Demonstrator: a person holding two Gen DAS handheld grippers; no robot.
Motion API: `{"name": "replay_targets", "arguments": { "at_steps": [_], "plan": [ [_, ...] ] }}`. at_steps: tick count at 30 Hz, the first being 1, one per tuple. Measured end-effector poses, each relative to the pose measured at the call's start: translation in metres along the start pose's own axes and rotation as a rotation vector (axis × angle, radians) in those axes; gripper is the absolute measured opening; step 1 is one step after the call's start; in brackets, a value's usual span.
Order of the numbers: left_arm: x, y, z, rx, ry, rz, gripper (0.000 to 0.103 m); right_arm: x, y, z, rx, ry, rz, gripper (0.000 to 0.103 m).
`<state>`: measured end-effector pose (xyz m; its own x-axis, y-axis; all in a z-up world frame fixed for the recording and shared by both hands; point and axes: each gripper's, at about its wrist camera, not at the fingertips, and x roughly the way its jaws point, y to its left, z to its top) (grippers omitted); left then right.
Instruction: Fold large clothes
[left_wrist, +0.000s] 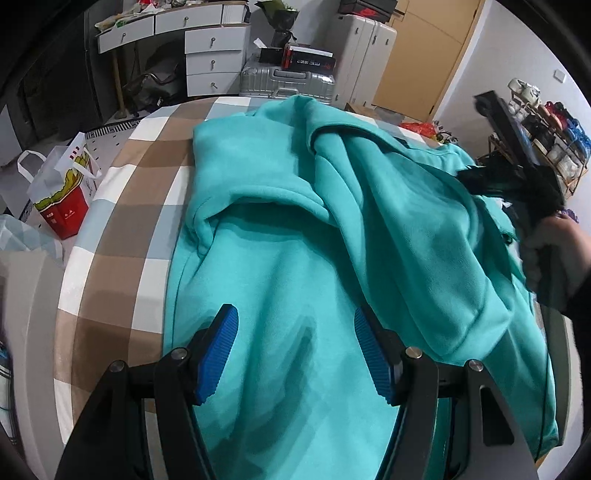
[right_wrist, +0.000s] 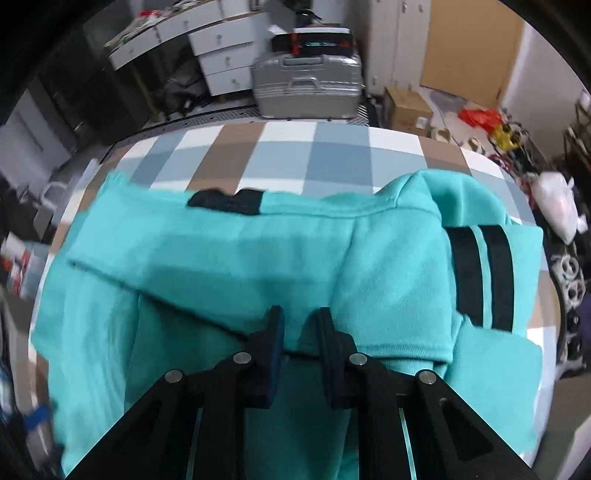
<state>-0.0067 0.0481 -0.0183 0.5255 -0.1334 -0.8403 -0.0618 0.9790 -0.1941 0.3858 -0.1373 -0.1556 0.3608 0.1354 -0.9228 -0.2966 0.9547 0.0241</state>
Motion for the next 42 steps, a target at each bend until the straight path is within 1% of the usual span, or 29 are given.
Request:
{"name": "replay_targets", "arguments": {
  "at_steps": [2, 5, 6, 8, 10, 12, 14, 15, 17, 19, 20, 22, 24, 25, 26, 27, 28, 29, 31, 33, 34, 35, 36, 37, 38, 39, 40, 41, 42],
  "plan": [
    [-0.001, 0.0, -0.001, -0.009, 0.009, 0.0, 0.061, -0.005, 0.002, -0.006, -0.018, 0.021, -0.004, 0.016],
    [-0.003, -0.001, -0.001, -0.012, 0.005, 0.002, 0.061, -0.015, 0.008, 0.002, -0.037, 0.033, -0.013, 0.018],
    [-0.004, -0.001, 0.0, -0.009, -0.005, 0.003, 0.061, -0.022, 0.01, 0.01, -0.037, 0.021, 0.004, 0.018],
    [-0.007, -0.004, -0.001, 0.006, -0.017, 0.014, 0.061, -0.034, 0.018, 0.025, -0.019, -0.042, 0.077, 0.018],
    [-0.006, -0.005, -0.001, 0.018, -0.026, 0.033, 0.061, -0.044, 0.034, 0.039, -0.016, -0.094, 0.132, 0.018],
    [-0.004, -0.004, 0.0, 0.025, -0.018, 0.037, 0.061, -0.045, 0.06, 0.051, -0.054, -0.121, 0.164, 0.018],
    [-0.002, -0.001, 0.0, 0.025, -0.014, 0.041, 0.061, -0.043, 0.084, 0.057, -0.094, -0.131, 0.166, 0.018],
    [-0.002, 0.0, 0.0, 0.025, -0.013, 0.047, 0.061, -0.038, 0.094, 0.059, -0.105, -0.124, 0.172, 0.018],
    [-0.003, 0.004, 0.0, 0.023, -0.014, 0.053, 0.061, -0.015, 0.111, 0.063, -0.106, -0.08, 0.166, 0.018],
    [-0.005, 0.011, 0.001, 0.014, -0.019, 0.059, 0.061, 0.017, 0.122, 0.057, -0.104, 0.014, 0.15, 0.017],
    [-0.005, 0.014, 0.001, 0.008, -0.018, 0.061, 0.061, 0.032, 0.126, 0.048, -0.11, 0.058, 0.129, 0.017],
    [-0.004, 0.02, 0.001, -0.006, -0.01, 0.057, 0.061, 0.032, 0.137, 0.042, -0.169, 0.024, 0.071, 0.016],
    [-0.003, 0.025, 0.002, -0.021, 0.001, 0.058, 0.061, 0.029, 0.138, 0.044, -0.181, 0.054, 0.066, 0.016],
    [-0.002, 0.027, 0.002, -0.028, 0.006, 0.055, 0.061, 0.025, 0.136, 0.047, -0.167, 0.079, 0.085, 0.015],
    [-0.001, 0.028, 0.002, -0.033, 0.009, 0.05, 0.061, 0.019, 0.134, 0.052, -0.153, 0.085, 0.113, 0.011],
    [-0.001, 0.028, 0.002, -0.036, 0.011, 0.05, 0.061, 0.01, 0.132, 0.056, -0.146, 0.06, 0.139, 0.011],
    [0.0, 0.028, 0.003, -0.034, 0.013, 0.052, 0.061, -0.005, 0.132, 0.062, -0.149, -0.009, 0.155, 0.013],
    [0.0, 0.028, 0.003, -0.031, 0.013, 0.055, 0.061, -0.015, 0.134, 0.065, -0.156, -0.053, 0.162, 0.014],
    [0.0, 0.028, 0.003, -0.027, 0.008, 0.063, 0.061, -0.02, 0.14, 0.068, -0.164, -0.089, 0.184, 0.014],
    [0.002, 0.029, 0.003, -0.026, 0.011, 0.066, 0.061, -0.006, 0.151, 0.066, -0.169, -0.055, 0.193, 0.014],
    [0.002, 0.031, 0.003, -0.027, 0.011, 0.071, 0.061, 0.013, 0.157, 0.061, -0.178, 0.01, 0.172, 0.014],
    [0.004, 0.032, 0.004, -0.027, 0.012, 0.08, 0.061, 0.038, 0.162, 0.052, -0.192, 0.108, 0.143, 0.015],
    [0.005, 0.033, 0.004, -0.029, 0.013, 0.084, 0.061, 0.037, 0.164, 0.046, -0.204, 0.046, 0.14, 0.015],
    [0.005, 0.033, 0.005, -0.033, 0.015, 0.082, 0.061, 0.036, 0.164, 0.043, -0.213, 0.044, 0.143, 0.015],
    [0.006, 0.034, 0.005, -0.04, 0.016, 0.072, 0.061, 0.034, 0.161, 0.043, -0.214, 0.061, 0.164, 0.015],
    [0.006, 0.034, 0.006, -0.043, 0.014, 0.059, 0.061, 0.027, 0.151, 0.044, -0.193, 0.071, 0.216, 0.015],
    [0.004, 0.032, 0.007, -0.04, 0.008, 0.051, 0.061, 0.019, 0.141, 0.044, -0.176, 0.072, 0.25, 0.011],
    [0.001, 0.03, 0.008, -0.036, -0.006, 0.044, 0.061, 0.008, 0.128, 0.045, -0.163, 0.049, 0.253, 0.013],
    [-0.003, 0.026, 0.011, -0.029, -0.026, 0.034, 0.061, -0.01, 0.11, 0.043, -0.152, -0.014, 0.217, 0.014]
  ]
}}
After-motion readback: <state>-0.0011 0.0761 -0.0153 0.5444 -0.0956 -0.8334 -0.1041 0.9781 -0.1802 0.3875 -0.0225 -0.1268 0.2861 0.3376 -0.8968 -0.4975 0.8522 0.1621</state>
